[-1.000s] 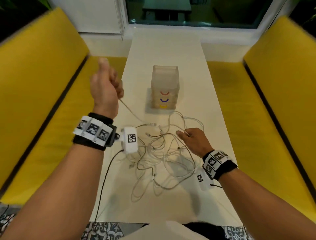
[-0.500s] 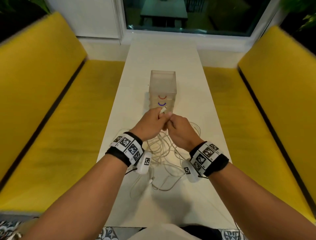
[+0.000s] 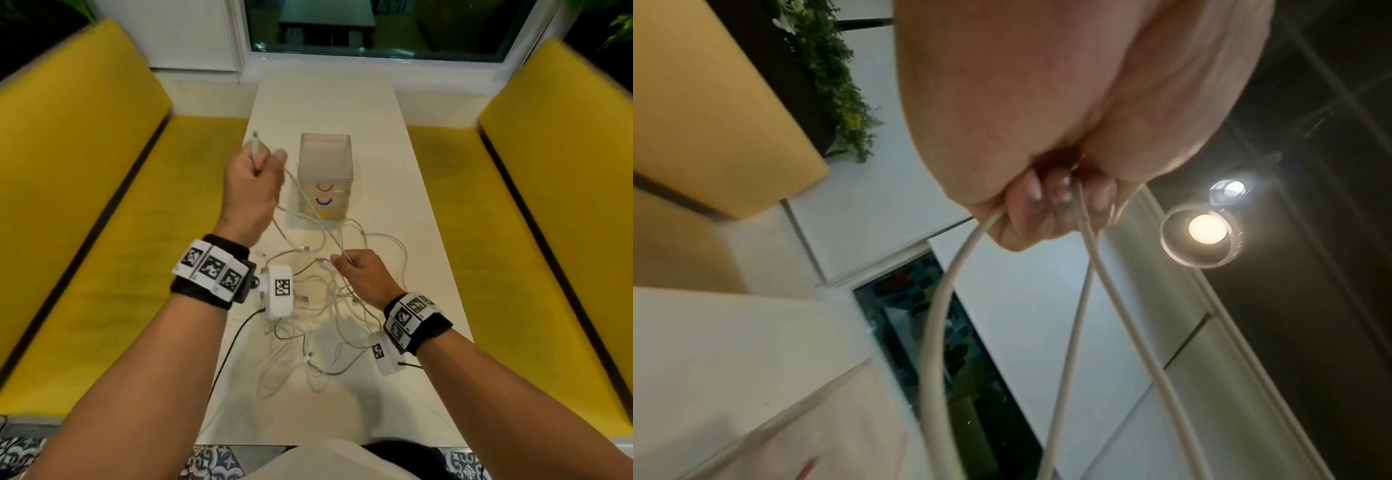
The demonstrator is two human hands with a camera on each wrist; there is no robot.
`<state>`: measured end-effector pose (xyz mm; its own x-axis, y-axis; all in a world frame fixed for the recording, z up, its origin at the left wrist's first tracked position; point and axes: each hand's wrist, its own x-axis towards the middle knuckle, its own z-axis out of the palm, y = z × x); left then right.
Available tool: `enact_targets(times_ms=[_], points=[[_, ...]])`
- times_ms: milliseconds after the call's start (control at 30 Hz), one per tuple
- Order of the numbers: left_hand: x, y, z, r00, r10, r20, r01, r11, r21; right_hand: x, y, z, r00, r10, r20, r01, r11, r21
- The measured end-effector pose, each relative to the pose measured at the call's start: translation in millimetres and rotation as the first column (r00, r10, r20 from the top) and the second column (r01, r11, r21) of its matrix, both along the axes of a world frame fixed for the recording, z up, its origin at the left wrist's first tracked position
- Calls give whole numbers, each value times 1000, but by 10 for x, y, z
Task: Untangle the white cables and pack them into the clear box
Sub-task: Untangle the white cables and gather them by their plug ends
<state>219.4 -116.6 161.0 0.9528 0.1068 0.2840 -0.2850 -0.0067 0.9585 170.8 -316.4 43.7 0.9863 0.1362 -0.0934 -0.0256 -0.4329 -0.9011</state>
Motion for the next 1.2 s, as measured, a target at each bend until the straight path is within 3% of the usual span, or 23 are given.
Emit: enact_targets(times_ms=[133, 200, 233, 300, 367, 400, 467, 567, 667, 733, 767, 867, 933, 1033, 1200], points=[[37, 77, 402, 990, 28, 139, 3, 976, -216, -18, -27, -179, 998, -8, -65, 5, 999, -35], [63, 89, 430, 983, 72, 166, -32, 972, -232, -7, -10, -188, 997, -6, -75, 2, 999, -54], [75, 86, 404, 982, 94, 164, -65, 982, -175, -6, 1, -167, 997, -5, -73, 1, 999, -50], [108, 66, 279, 985, 138, 105, -151, 980, 130, 11, 30, -106, 999, -22, -46, 20, 999, -29], [108, 52, 51, 969, 239, 62, -237, 834, 498, 27, 51, -45, 998, -49, -27, 49, 999, -2], [80, 41, -52, 959, 273, 72, -259, 750, 608, 35, 64, -15, 998, -54, -19, 54, 998, 17], [17, 1, -198, 946, 307, 102, -285, 642, 712, 59, 82, 41, 998, -64, -3, 64, 995, 74], [-15, -29, -322, 932, 360, 52, -260, 560, 787, 96, 119, 124, 997, -74, 31, 69, 990, 120], [-11, 18, -316, 928, 361, -93, -141, 570, 809, 131, 158, 169, 994, -56, 99, 44, 993, 114], [-15, 74, -271, 944, 317, -94, -106, 559, 822, 150, 159, 178, 992, -44, 118, 31, 993, 111], [-22, 86, -253, 960, 263, -94, -77, 572, 817, 152, 156, 183, 993, -35, 115, 23, 994, 104], [-109, -38, -212, 966, -1, -260, 180, 723, 667, 140, 190, 243, 993, 26, 115, -37, 995, 97], [-187, -190, -267, 939, -123, -320, 304, 731, 611, 148, 250, 287, 992, 77, 100, -89, 989, 120], [-208, -309, -450, 956, -141, -258, 278, 719, 637, 165, 314, 295, 992, 112, 63, -123, 970, 207], [-159, -294, -510, 961, -186, -203, 272, 751, 601, 81, 243, 336, 989, 142, 45, -147, 974, 170]])
